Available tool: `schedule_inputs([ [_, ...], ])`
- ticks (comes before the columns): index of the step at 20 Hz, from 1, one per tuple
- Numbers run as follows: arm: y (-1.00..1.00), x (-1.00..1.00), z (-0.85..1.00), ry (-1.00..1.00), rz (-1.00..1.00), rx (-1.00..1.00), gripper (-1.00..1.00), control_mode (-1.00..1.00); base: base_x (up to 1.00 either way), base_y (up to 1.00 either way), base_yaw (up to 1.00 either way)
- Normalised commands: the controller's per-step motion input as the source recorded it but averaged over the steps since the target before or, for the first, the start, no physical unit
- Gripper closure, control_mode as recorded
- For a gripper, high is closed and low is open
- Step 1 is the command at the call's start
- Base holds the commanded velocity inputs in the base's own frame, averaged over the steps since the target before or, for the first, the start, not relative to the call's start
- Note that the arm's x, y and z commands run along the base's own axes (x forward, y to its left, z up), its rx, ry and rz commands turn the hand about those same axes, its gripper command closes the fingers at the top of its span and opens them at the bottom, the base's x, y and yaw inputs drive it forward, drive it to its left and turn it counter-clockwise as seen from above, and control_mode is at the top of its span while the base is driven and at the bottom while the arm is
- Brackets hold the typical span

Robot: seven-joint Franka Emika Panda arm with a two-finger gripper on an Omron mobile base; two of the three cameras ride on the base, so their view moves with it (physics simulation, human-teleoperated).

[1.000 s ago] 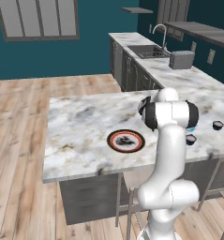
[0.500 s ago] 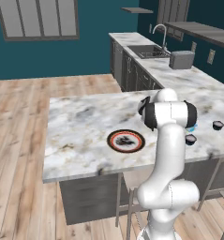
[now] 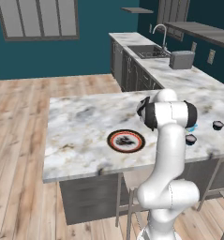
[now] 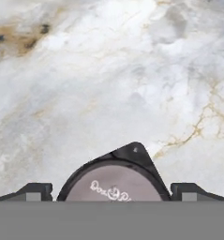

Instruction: Place two yogurt containers on each plate.

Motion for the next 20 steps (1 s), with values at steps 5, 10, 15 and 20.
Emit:
schedule_inputs([
  [5,0.0,-0.07,0.0,-0.1,0.0,0.0,-1.0,-1.0,0.0,0.0,0.0],
  [10,0.0,-0.02,-0.14,-0.01,-0.02,0.0,-1.0,-1.0,0.0,0.0,0.0],
  [15,0.0,-0.01,-0.03,0.0,-0.02,0.0,-1.0,-1.0,0.0,0.0,0.0],
  [20,0.0,0.0,0.0,0.0,-0.01,0.01,1.0,-1.0,0.0,0.0,0.0],
])
